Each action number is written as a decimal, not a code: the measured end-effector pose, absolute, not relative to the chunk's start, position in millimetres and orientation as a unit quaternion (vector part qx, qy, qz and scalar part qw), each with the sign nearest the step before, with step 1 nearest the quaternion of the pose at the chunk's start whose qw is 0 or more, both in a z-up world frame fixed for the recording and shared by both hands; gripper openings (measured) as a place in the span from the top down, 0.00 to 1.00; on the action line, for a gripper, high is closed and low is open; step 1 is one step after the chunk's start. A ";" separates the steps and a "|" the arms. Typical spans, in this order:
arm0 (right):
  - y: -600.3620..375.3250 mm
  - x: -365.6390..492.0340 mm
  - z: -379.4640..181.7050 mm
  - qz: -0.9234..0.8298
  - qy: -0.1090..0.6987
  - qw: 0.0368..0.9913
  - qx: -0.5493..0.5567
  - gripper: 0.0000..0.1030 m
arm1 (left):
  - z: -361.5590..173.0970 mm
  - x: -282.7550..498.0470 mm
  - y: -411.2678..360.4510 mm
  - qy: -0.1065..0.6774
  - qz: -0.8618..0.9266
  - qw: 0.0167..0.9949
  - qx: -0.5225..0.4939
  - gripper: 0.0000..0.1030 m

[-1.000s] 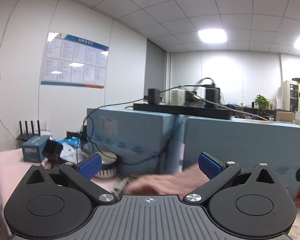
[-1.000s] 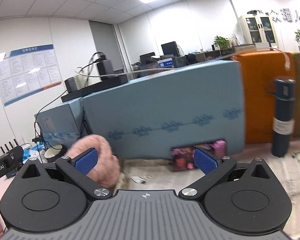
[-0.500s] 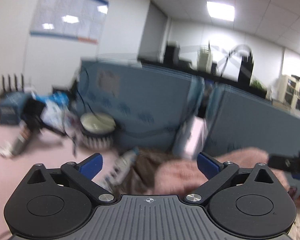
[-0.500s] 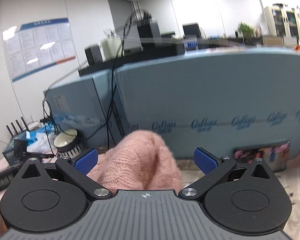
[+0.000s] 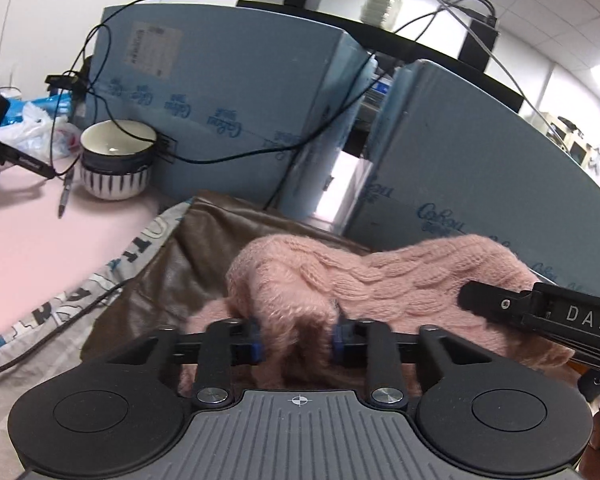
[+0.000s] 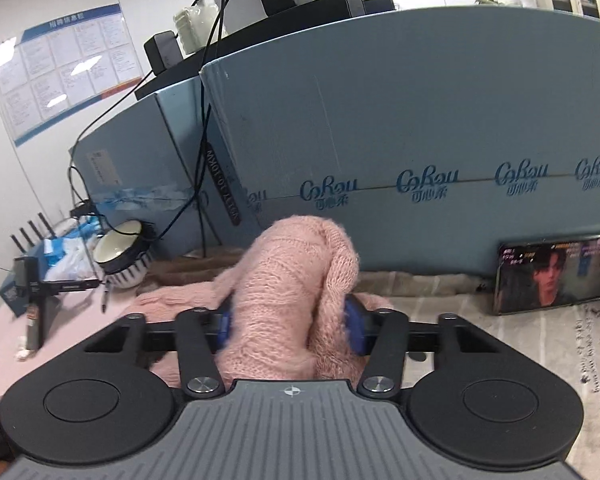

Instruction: Fold clothes

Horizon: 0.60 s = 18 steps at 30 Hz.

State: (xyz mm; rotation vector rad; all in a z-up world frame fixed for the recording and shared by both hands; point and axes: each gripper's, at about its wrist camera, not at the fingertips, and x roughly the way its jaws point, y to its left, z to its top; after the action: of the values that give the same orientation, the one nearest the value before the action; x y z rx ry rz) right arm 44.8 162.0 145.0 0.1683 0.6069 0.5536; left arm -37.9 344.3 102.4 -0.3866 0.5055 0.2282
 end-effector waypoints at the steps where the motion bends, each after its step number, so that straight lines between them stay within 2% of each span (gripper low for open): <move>1: 160.9 42.5 148.9 0.278 0.290 0.912 0.084 0.66 | 105.2 -39.0 341.9 0.242 0.113 0.946 -0.185 0.81; 5: 154.9 32.7 166.7 0.316 0.269 0.904 0.102 0.70 | 124.4 -54.5 334.3 0.203 0.121 0.955 -0.178 0.84; 10: 123.1 11.8 204.5 0.368 0.241 0.878 0.191 0.71 | 174.1 -93.8 306.5 0.121 0.122 0.972 -0.158 0.85; 14: 70.4 -10.6 234.5 0.393 0.218 0.853 0.263 0.71 | 216.6 -127.1 274.0 0.054 0.105 0.984 -0.133 0.85; 18: 0.5 -27.5 239.0 0.372 0.237 0.829 0.345 0.71 | 231.2 -139.7 232.0 0.045 0.043 0.991 -0.118 0.84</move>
State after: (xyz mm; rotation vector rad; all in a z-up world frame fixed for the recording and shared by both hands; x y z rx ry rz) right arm -27.5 0.5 239.0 0.7313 0.5029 0.7901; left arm -139.7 232.0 231.2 -0.2364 0.0894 0.0861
